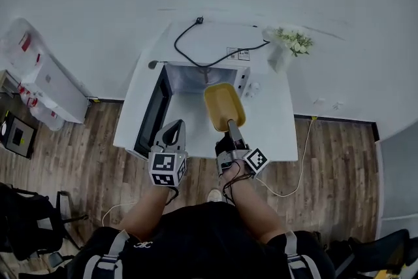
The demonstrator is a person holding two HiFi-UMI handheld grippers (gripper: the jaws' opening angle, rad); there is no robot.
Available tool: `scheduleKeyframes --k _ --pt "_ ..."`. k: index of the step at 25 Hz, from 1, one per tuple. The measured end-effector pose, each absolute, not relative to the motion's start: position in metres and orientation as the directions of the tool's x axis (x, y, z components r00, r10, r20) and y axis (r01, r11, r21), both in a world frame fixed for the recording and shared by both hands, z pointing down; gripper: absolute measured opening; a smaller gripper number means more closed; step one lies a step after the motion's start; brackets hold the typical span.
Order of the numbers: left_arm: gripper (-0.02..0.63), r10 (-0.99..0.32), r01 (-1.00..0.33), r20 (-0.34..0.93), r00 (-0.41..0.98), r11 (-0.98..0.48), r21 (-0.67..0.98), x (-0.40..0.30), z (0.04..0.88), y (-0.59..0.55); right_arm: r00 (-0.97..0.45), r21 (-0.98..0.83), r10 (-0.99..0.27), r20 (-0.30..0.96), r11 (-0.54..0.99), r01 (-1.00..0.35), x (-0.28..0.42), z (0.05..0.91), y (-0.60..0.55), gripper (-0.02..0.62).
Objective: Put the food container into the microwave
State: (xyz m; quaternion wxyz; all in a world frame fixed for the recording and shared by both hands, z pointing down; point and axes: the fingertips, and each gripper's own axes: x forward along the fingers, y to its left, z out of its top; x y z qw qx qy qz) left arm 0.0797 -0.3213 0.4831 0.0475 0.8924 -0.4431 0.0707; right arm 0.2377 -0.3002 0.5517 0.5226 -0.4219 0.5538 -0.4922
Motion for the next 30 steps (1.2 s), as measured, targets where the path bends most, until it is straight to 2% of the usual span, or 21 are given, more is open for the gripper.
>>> scheduleKeyframes --k 7,12,17,23,30 --pt "0.003 -0.804 -0.821 0.184 0.566 -0.571 0.033 0.097 0.491 -0.373 -0.153 -0.991 -0.981 -0.121 0.112 0.068 0.253 0.570 -0.368 0.227" --pt "0.003 -0.784 -0.810 0.225 0.578 -0.584 0.046 0.092 0.508 -0.396 -0.129 -0.997 -0.989 -0.068 0.062 0.054 0.252 0.597 -0.406 0.227" --pt "0.003 -0.769 -0.792 0.214 0.602 -0.608 0.043 0.090 0.504 -0.420 -0.090 -0.999 -0.996 -0.015 0.011 0.044 0.252 0.622 -0.446 0.227" --pt "0.003 -0.778 -0.803 0.214 0.590 -0.594 0.054 0.081 0.504 -0.447 -0.073 -0.999 -0.997 0.033 -0.034 0.012 0.254 0.638 -0.496 0.227" --pt "0.003 -0.781 -0.813 0.240 0.577 -0.575 0.086 0.071 0.509 -0.459 -0.046 -0.995 -0.995 0.089 -0.090 0.035 0.257 0.647 -0.548 0.227"
